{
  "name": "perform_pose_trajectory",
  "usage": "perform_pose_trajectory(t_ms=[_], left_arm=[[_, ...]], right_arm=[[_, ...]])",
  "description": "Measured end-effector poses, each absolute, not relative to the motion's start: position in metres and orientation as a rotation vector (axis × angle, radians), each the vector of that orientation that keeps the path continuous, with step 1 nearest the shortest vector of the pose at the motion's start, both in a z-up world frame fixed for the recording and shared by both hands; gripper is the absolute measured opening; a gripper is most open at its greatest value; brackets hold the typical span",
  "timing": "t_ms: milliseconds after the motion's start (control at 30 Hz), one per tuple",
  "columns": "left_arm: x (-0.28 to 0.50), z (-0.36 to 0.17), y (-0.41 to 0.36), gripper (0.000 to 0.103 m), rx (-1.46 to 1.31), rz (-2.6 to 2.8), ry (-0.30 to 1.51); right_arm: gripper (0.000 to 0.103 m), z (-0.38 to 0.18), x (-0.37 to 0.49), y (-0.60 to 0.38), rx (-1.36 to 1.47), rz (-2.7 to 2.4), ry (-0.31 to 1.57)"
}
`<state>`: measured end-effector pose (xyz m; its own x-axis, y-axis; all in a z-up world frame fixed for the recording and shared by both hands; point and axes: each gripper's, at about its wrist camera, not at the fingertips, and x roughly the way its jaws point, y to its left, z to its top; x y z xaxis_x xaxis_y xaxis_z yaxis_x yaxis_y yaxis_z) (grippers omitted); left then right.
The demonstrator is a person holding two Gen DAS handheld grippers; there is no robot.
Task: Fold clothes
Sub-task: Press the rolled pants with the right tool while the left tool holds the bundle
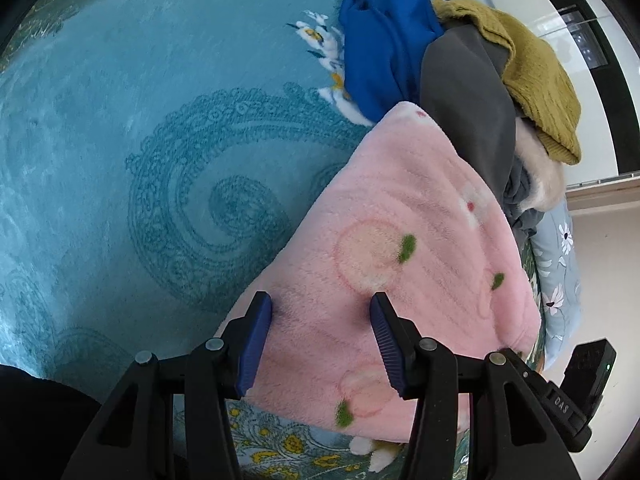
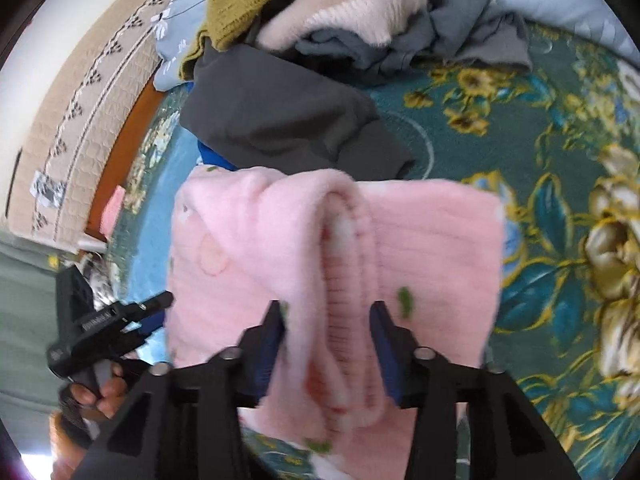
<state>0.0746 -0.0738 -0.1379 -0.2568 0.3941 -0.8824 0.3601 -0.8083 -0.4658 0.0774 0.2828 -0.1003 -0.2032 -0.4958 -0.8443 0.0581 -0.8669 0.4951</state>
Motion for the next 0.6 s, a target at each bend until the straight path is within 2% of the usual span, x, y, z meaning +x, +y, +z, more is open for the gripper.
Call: perform_pose_trajectory(t_ms=[67,200,600], left_arm=[[0.074,-0.139,-0.073,0.052,-1.906,2.272,-0.965],[0.074,-0.139,-0.073,0.052,-1.911,2.269,-0.962],[0.071,-0.144,-0.076,0.052,-1.922,2.25,-0.997]], right_arm=[[0.061,-0.105,0.073,0.287,1.72,-2.113,-0.548],[0.061,-0.122,0.068,0.294,1.733,-2.02,-0.691],[0.061,-0.143,0.051,0.292,1.725,-1.885,-0.857]])
